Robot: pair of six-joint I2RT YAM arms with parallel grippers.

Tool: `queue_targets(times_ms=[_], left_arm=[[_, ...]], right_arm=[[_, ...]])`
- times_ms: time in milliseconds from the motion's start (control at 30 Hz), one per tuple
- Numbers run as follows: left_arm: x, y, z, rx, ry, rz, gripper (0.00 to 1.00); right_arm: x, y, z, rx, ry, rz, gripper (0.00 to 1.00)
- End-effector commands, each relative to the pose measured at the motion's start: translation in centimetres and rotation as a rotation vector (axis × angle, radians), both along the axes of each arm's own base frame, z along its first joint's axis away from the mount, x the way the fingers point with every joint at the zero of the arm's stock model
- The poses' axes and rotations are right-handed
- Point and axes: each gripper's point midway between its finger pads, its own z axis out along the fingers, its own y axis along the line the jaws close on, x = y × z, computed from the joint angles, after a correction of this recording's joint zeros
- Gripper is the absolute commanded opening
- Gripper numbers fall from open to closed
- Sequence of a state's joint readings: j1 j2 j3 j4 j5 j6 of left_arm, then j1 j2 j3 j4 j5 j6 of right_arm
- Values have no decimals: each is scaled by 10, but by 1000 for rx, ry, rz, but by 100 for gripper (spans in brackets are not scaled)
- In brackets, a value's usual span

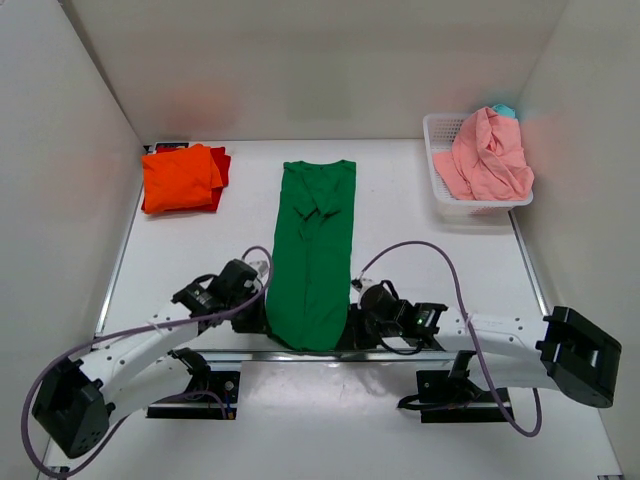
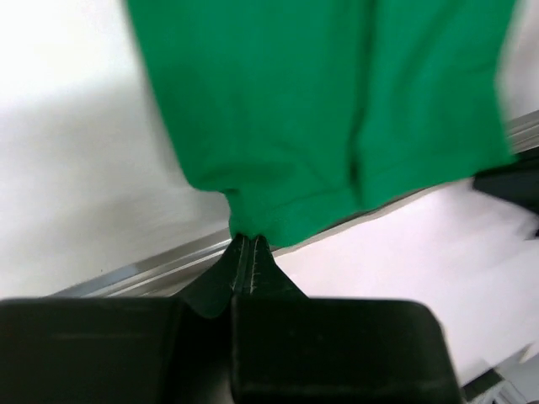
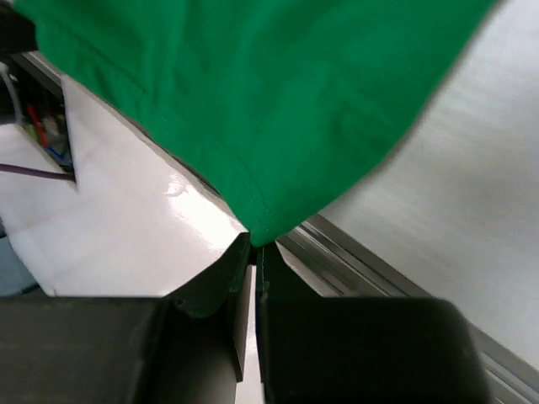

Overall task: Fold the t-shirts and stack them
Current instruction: Grab the bottom of the folded rectangular tshirt with both arms, then fold the folded rectangular tshirt in 1/3 of the way, then grab one side of the 2/3 rectangular tshirt with both arms

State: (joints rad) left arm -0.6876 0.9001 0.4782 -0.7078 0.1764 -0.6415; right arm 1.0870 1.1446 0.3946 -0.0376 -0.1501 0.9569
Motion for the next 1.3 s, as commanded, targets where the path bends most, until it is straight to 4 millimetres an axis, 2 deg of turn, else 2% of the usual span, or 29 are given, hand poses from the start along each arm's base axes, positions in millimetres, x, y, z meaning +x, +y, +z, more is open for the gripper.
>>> queue_targets(times_ms=[0, 33, 67, 100, 133, 167, 233, 267, 300, 367, 433, 467, 500, 567, 600, 633, 700, 733, 767, 800, 833, 867, 900, 933, 1000, 1033, 1100, 1200, 1267], left_arm=[[31, -10, 33, -24, -70, -32, 0], [42, -11, 43, -33, -95, -18, 0], [47, -11, 44, -29, -94, -27, 0], [58, -9, 49, -29, -106, -18, 0], [71, -9, 59, -44, -126, 8, 0], [78, -7, 59, -38, -127, 8, 0], [103, -5, 69, -31, -159, 31, 0], [116, -2, 76, -34, -180, 49, 0], [122, -2, 72, -19, -166, 42, 0], [144, -1, 80, -17, -188, 55, 0], [159, -2, 73, -6, -171, 58, 0], [170, -3, 82, -16, -202, 61, 0], [182, -4, 82, -16, -207, 75, 0], [198, -3, 76, -4, -199, 85, 0], [207, -2, 78, 0, -212, 92, 0], [212, -3, 73, 3, -196, 93, 0], [235, -4, 74, -11, -224, 111, 0], [241, -3, 65, -9, -208, 115, 0], [253, -3, 65, -20, -228, 127, 5], [265, -4, 68, -43, -257, 139, 31], [271, -2, 65, -57, -262, 156, 33], [282, -1, 72, -110, -305, 189, 28], [290, 4, 72, -151, -337, 252, 28], [297, 11, 78, -188, -395, 284, 46], [295, 15, 97, -253, -448, 336, 47], [288, 19, 90, -244, -431, 350, 48], [272, 18, 91, -213, -423, 337, 49], [233, 14, 69, -149, -358, 291, 51], [200, 17, 40, -107, -312, 299, 51]], right_arm=[[21, 8, 35, 49, -34, 8, 0], [23, 9, 42, 57, -20, 17, 0], [33, 5, 46, 58, -26, 13, 0], [47, 1, 50, 57, -36, -12, 0], [53, 1, 55, 70, -33, -2, 0], [65, -4, 59, 85, -39, -12, 1], [95, -13, 68, 92, -65, -40, 0], [99, -13, 71, 92, -65, -21, 0], [109, -17, 76, 101, -64, -40, 1], [133, -20, 83, 91, -101, -32, 0], [149, -25, 80, 74, -85, -39, 0], [157, -25, 84, 76, -105, -35, 0], [168, -25, 86, 79, -108, -45, 0], [185, -28, 84, 79, -117, -55, 0], [190, -28, 75, 67, -98, -57, 1], [200, -30, 79, 67, -116, -67, 0], [223, -27, 80, 61, -135, -65, 0], [231, -30, 74, 49, -131, -78, 0], [245, -33, 75, 45, -147, -94, 3], [256, -32, 75, 50, -157, -97, 15], [267, -34, 76, 70, -177, -104, 19], [280, -37, 76, 79, -203, -137, 19], [283, -39, 74, 79, -209, -154, 21], [294, -46, 78, 83, -249, -188, 31], [302, -56, 81, 73, -272, -249, 36], [299, -60, 81, 63, -281, -267, 37], [289, -60, 82, 48, -281, -288, 38], [254, -56, 64, 10, -239, -294, 40], [235, -54, 62, 11, -241, -321, 40]])
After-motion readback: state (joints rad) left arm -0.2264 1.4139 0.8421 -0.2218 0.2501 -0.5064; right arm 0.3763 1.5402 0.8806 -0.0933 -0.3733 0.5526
